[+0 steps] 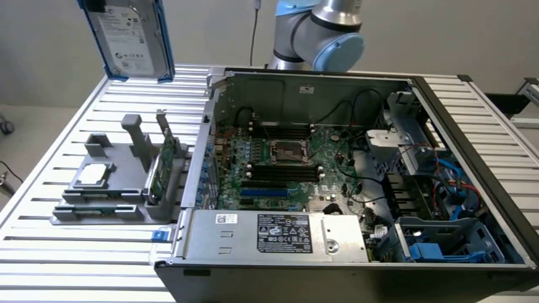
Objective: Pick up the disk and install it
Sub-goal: 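Pick up the disk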
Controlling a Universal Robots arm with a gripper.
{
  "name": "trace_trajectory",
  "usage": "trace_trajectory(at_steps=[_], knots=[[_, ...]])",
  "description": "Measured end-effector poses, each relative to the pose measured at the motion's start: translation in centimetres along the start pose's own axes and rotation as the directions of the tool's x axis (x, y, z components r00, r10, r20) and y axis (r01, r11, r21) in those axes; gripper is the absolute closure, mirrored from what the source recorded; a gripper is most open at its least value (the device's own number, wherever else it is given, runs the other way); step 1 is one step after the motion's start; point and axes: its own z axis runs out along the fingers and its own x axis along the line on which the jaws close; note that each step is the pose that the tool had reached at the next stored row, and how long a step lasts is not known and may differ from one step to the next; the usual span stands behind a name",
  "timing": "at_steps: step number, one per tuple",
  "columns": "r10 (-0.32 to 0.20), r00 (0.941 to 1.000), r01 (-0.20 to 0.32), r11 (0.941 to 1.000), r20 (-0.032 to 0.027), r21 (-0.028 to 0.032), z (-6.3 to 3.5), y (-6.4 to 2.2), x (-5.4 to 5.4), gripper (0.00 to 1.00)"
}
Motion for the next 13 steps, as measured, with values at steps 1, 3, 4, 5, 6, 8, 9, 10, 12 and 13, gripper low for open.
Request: trace_trajectory(at_steps=[1, 3, 4, 5, 6, 8, 9, 10, 12, 13], knots=[[-0.001, 1.0, 0.001, 1.0, 0.0003, 0.0001, -0.12, -0.43, 0.0, 0.67], [-0.003, 1.0, 0.003, 1.0, 0.0009, 0.0001, -0.34, -1.35, 0.1, 0.67], [-0.003, 1.0, 0.003, 1.0, 0.0012, 0.0001, -0.44, -1.8, 0.1, 0.67], [-0.004, 1.0, 0.004, 1.0, 0.0014, 0.0002, -0.54, -2.25, 0.1, 0.67], [-0.005, 1.0, 0.005, 1.0, 0.0018, 0.0002, -0.66, -2.73, 0.2, 0.67], [-0.006, 1.0, 0.006, 1.0, 0.0024, 0.0001, -0.89, -3.63, 0.2, 0.67], [-0.007, 1.0, 0.007, 1.0, 0.0027, 0.0002, -0.96, -4.08, 0.3, 0.67], [-0.007, 1.0, 0.007, 1.0, 0.0028, 0.0002, -0.97, -4.53, 0.3, 0.67], [-0.007, 1.0, 0.007, 1.0, 0.0027, 0.0001, -0.97, -5.43, 0.6, 0.67], [-0.007, 1.0, 0.007, 1.0, 0.0027, 0.0001, -0.97, -5.92, 0.7, 0.67]])
